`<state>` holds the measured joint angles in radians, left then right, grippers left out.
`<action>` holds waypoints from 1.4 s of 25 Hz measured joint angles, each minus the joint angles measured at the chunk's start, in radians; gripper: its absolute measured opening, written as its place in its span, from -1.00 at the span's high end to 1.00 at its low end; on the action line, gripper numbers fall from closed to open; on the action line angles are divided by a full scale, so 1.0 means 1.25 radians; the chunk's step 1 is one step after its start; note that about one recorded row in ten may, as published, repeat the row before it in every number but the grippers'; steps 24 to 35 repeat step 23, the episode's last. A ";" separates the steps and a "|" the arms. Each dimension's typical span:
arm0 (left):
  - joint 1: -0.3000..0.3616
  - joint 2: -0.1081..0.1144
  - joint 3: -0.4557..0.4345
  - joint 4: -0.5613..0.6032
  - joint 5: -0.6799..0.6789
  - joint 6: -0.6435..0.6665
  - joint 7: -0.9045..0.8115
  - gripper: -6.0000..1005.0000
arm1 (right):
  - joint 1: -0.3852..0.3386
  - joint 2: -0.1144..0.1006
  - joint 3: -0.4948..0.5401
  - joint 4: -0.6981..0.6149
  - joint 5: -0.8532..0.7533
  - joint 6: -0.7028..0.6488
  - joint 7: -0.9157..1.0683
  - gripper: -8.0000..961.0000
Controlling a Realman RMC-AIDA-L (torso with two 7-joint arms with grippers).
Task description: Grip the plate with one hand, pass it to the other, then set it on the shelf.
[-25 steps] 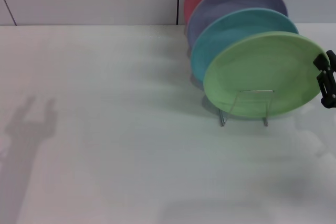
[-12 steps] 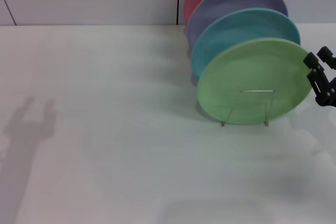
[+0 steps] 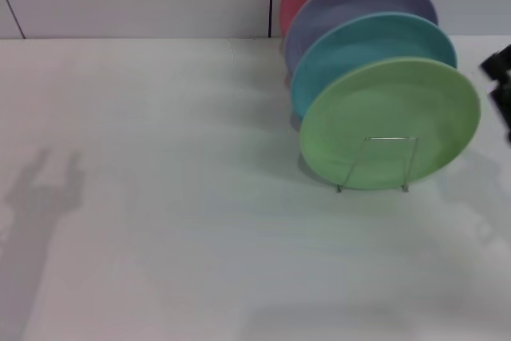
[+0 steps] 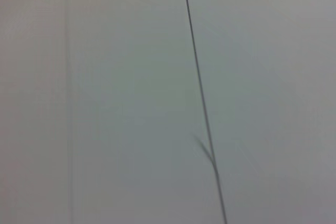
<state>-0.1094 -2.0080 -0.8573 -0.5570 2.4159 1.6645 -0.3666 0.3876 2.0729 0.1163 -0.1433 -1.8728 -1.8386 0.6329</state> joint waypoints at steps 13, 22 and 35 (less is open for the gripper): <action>0.007 -0.002 -0.038 0.041 0.001 0.008 0.007 0.02 | -0.073 0.004 0.054 -0.052 0.285 -0.079 0.098 0.40; -0.019 -0.002 -0.124 0.168 0.000 0.004 -0.017 0.02 | -0.089 0.004 0.097 -0.064 0.318 0.121 0.081 0.40; -0.019 -0.002 -0.124 0.168 0.000 0.004 -0.017 0.02 | -0.089 0.004 0.097 -0.064 0.318 0.121 0.081 0.40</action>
